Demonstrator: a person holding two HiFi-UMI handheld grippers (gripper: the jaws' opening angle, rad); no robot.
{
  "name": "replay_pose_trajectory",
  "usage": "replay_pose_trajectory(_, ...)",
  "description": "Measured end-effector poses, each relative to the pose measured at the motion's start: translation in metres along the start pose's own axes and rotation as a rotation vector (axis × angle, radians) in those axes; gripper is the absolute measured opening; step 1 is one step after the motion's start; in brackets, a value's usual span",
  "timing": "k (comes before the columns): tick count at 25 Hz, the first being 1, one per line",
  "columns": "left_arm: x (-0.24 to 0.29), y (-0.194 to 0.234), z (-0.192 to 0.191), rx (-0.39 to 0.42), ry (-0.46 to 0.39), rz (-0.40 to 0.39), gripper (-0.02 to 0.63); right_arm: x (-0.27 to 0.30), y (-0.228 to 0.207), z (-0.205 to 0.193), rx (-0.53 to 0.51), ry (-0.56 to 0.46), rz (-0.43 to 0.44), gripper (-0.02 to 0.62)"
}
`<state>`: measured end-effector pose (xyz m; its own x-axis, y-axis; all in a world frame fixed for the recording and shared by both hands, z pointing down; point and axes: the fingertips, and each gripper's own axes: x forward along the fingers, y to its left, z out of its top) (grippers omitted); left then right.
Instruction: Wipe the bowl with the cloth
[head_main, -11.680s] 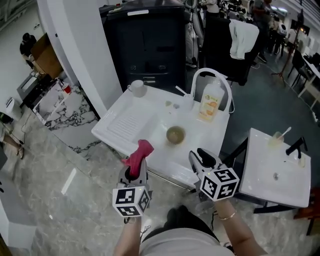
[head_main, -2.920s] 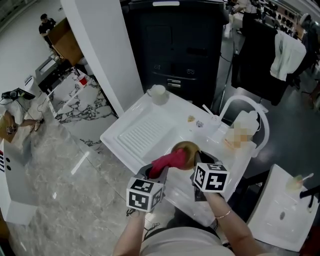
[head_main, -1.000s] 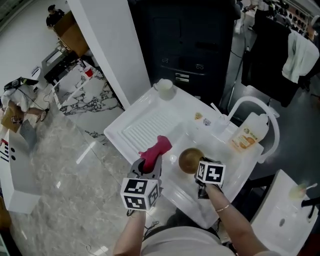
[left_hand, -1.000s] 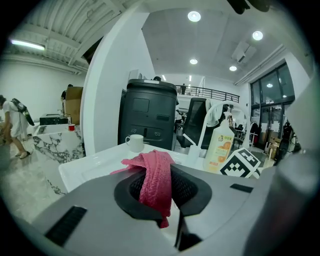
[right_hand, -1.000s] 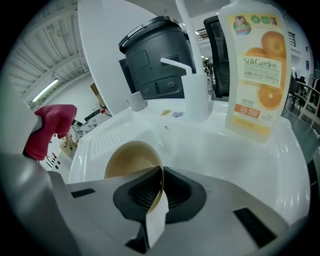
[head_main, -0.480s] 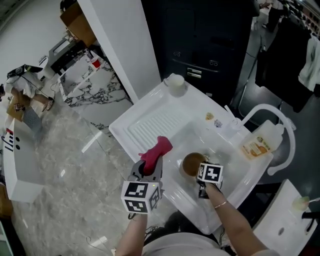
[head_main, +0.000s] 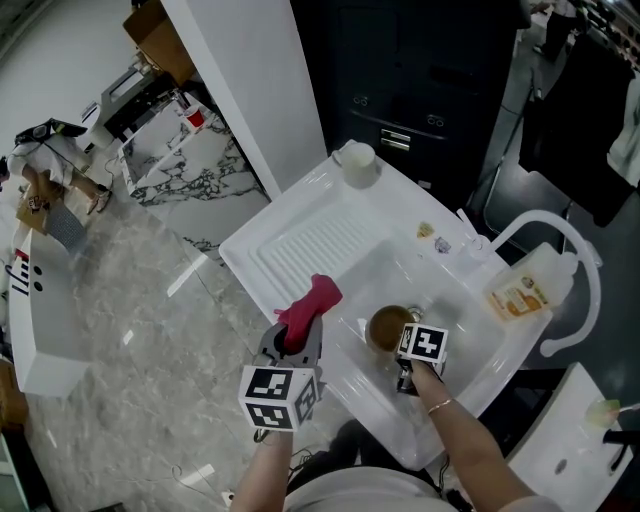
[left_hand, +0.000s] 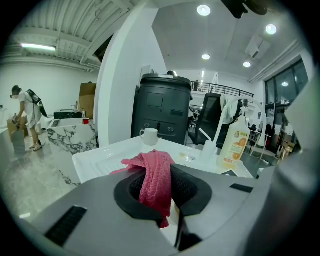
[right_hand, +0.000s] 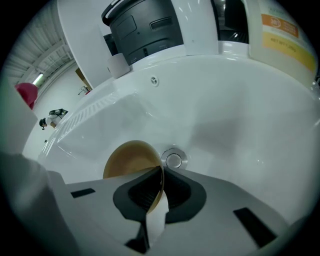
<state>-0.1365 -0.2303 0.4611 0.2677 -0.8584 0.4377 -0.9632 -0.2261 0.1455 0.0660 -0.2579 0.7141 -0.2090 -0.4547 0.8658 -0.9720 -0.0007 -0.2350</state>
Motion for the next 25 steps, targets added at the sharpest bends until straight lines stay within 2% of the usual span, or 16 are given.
replay_pose_trajectory(13, 0.004, -0.003, -0.006, -0.004, 0.016, -0.009, 0.05, 0.006, -0.007, 0.0, -0.015, 0.002, -0.026, 0.037)
replay_pose_trajectory(19, 0.003, -0.003, -0.007, -0.005, 0.016, -0.015, 0.051, 0.003, -0.004, 0.003, -0.019, -0.016, -0.011, 0.103)
replay_pose_trajectory(25, -0.002, -0.005, -0.001, 0.003, 0.002, -0.025, 0.049, -0.009, -0.001, 0.017, -0.035, -0.075, -0.016, 0.123)
